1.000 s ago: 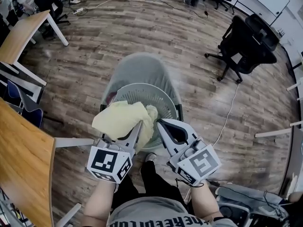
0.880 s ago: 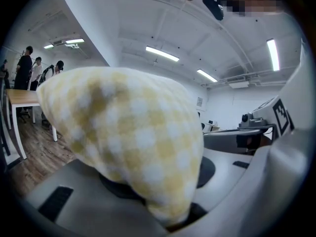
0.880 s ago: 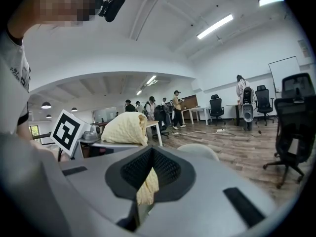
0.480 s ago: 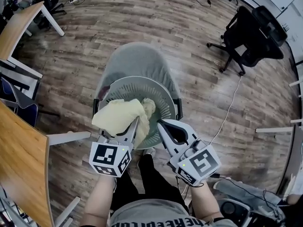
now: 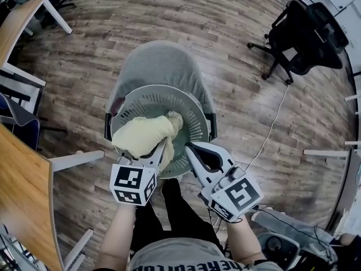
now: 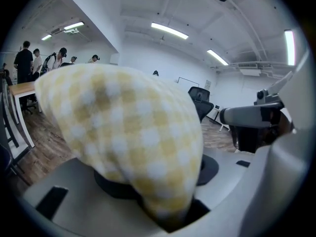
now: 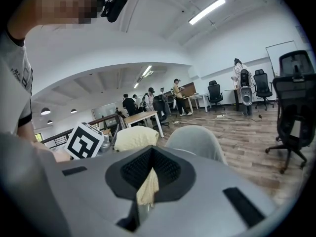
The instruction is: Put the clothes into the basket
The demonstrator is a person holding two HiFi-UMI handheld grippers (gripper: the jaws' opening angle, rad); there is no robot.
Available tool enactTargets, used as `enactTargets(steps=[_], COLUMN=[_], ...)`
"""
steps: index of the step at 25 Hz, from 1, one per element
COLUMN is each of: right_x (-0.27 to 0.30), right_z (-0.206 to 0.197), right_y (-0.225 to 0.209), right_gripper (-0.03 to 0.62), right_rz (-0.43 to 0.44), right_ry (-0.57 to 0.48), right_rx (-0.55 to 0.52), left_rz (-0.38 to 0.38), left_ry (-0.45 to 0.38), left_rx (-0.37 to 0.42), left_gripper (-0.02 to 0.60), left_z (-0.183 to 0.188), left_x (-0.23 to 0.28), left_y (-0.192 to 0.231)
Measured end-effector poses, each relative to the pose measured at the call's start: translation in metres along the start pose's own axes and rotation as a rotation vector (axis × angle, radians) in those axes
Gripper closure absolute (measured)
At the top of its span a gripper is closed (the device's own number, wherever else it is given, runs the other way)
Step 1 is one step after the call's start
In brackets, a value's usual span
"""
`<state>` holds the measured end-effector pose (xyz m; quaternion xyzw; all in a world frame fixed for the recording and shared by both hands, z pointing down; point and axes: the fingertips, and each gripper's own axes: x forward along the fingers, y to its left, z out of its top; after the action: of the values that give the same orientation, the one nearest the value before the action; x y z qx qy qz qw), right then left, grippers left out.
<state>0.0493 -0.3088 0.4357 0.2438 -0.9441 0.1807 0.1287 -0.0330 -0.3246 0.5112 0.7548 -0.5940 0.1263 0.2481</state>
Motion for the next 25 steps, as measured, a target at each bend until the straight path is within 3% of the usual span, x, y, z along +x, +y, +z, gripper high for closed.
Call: enactTargets(steps=[10,16,21,25], right_x=[0.012,0.016,0.018,0.021], right_z=[0.001,0.005,0.007,0.006], right_y=[-0.008,-0.007,0.0,0.006], right_gripper=[0.585,0.585,0.585,0.585], right_rz=[0.002,0.0,-0.001,-0.001], right_ry=[0.0,0.0,0.0,-0.002], right_rx=[0.012,0.011,0.007,0.002], left_rz=[-0.055,-0.062,-0.057,-0.044], left_ry=[0.104,0.142,0.195,0.212], left_rx=[-0.005,0.003,0.065,0.006], left_gripper=[0.245,0.229,0.222,0.224], left_z=[-0.02,-0.025,-0.032,-0.037], left_x=[0.011,0.01,0.006,0.001], left_y=[-0.001,0.002,0.006,0.015])
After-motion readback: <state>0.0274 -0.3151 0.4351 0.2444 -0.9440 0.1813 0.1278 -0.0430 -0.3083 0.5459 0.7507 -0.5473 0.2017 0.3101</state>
